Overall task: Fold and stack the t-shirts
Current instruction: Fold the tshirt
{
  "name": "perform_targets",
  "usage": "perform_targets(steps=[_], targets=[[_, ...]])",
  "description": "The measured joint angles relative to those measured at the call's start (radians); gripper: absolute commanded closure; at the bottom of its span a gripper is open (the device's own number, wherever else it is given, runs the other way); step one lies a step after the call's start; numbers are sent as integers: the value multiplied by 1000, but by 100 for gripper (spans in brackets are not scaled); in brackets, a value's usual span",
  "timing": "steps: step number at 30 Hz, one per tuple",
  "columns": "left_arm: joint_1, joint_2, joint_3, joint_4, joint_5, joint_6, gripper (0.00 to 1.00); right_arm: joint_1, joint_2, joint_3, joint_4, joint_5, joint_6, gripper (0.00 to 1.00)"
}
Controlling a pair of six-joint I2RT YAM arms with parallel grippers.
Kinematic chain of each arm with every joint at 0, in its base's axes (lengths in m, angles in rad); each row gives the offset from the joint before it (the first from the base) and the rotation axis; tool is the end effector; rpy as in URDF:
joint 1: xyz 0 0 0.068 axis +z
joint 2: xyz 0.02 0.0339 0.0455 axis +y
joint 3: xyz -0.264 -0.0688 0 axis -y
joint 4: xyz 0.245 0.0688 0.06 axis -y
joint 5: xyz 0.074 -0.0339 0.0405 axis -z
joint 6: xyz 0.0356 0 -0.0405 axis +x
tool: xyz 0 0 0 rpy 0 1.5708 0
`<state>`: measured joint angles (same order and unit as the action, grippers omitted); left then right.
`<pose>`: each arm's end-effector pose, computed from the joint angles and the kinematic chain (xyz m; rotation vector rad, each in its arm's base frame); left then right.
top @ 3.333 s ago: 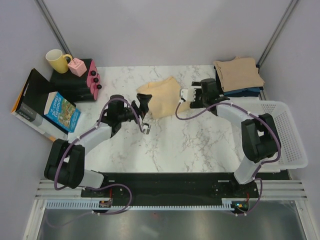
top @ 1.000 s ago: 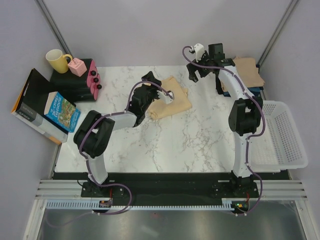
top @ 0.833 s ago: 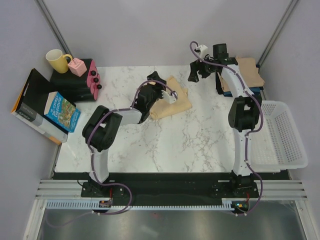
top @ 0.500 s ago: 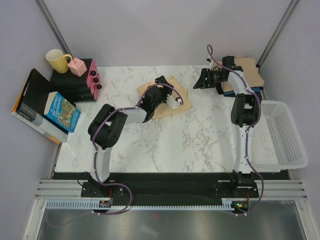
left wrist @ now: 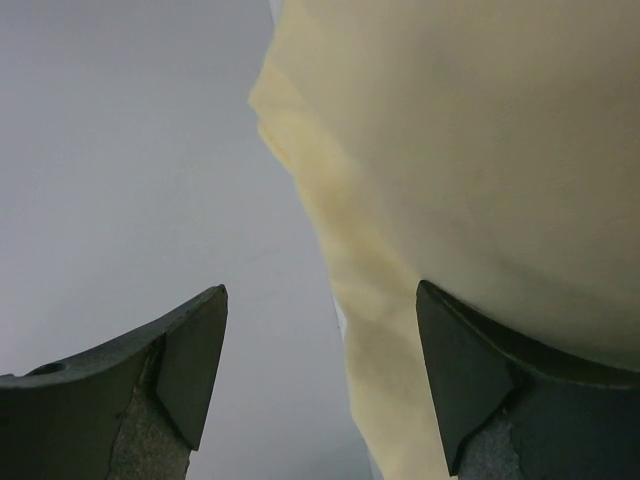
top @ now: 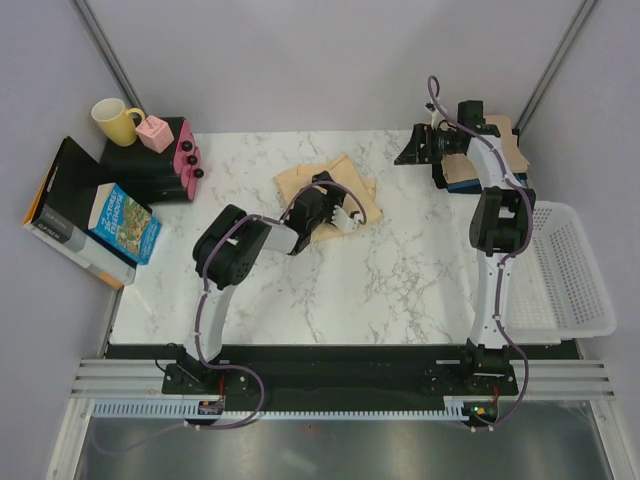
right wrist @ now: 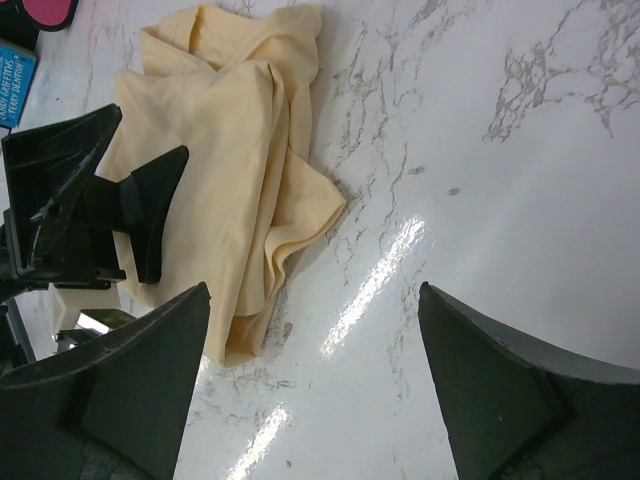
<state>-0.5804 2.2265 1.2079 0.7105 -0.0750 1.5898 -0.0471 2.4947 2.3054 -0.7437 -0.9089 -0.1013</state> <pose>0.3902 -0.2527 0.1124 1.6990 0.9573 0.7533 0.5404 0.0026 0.2084 -0.4241 2.2409 1.0419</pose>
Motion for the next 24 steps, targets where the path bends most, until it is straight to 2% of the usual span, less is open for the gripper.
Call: perform_targets(steps=[5, 11, 17, 21, 24], targets=[[26, -55, -131, 82, 96, 41, 20, -5, -50, -8, 6, 12, 0, 8], [121, -89, -234, 155, 335, 207, 21, -2, -89, -50, 15, 20, -2, 8], [227, -63, -187, 130, 496, 288, 19, -2, -109, -95, 14, 24, -4, 9], [242, -38, -124, 128, 499, 306, 17, -2, -122, -115, 17, 28, -10, 10], [214, -47, -113, 128, 493, 276, 17, -2, -132, -137, 18, 29, -18, 10]])
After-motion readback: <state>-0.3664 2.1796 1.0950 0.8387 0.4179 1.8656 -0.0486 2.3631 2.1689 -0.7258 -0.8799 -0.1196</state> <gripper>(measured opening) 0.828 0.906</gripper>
